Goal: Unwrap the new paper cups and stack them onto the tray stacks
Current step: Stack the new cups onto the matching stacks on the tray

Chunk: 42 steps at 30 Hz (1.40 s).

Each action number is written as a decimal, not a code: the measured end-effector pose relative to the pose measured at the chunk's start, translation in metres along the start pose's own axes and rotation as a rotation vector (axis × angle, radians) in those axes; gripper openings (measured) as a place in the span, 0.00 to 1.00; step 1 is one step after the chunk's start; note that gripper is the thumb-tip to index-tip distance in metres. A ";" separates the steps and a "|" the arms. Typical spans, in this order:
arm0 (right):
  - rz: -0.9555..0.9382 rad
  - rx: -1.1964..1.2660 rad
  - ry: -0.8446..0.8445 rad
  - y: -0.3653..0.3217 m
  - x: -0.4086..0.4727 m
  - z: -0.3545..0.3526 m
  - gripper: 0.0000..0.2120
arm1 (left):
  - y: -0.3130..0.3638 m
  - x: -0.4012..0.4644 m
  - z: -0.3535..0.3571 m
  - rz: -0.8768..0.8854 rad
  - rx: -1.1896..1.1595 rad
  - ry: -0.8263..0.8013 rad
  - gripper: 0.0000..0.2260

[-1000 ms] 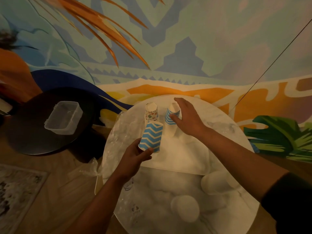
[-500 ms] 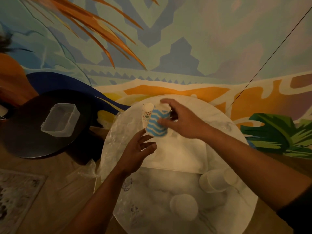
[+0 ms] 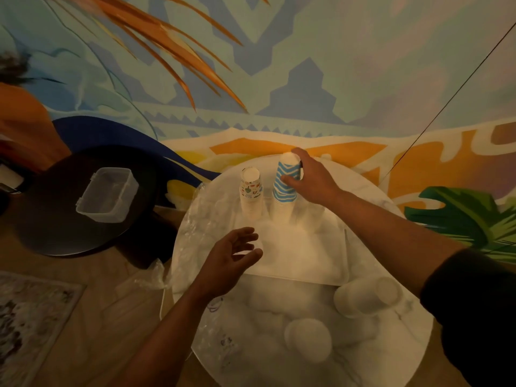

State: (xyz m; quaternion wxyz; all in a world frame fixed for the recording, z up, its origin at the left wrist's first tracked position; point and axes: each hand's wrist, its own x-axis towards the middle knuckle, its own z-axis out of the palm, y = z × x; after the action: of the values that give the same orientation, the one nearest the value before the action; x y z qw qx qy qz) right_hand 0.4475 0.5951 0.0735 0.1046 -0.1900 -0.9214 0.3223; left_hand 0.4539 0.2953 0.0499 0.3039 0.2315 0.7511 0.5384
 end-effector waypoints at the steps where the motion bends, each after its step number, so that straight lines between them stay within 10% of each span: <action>1: 0.015 -0.013 -0.020 0.004 -0.001 0.005 0.34 | 0.000 -0.001 0.001 0.001 0.008 -0.005 0.24; 13: 0.082 -0.099 -0.137 0.006 -0.016 0.003 0.42 | -0.009 -0.005 0.021 0.007 0.056 -0.058 0.22; 36: 0.324 0.410 -0.065 0.113 -0.264 -0.098 0.13 | 0.000 0.012 0.140 0.000 0.141 -0.330 0.23; 42: 0.416 0.448 -0.272 0.150 -0.301 -0.062 0.29 | 0.006 0.008 0.177 0.031 0.195 -0.475 0.28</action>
State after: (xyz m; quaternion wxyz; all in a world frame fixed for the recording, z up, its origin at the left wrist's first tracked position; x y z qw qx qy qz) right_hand 0.7821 0.6120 0.0053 -0.0482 -0.3015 -0.7747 0.5538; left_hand 0.5732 0.4202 0.0122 0.4398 0.3913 0.7033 0.3986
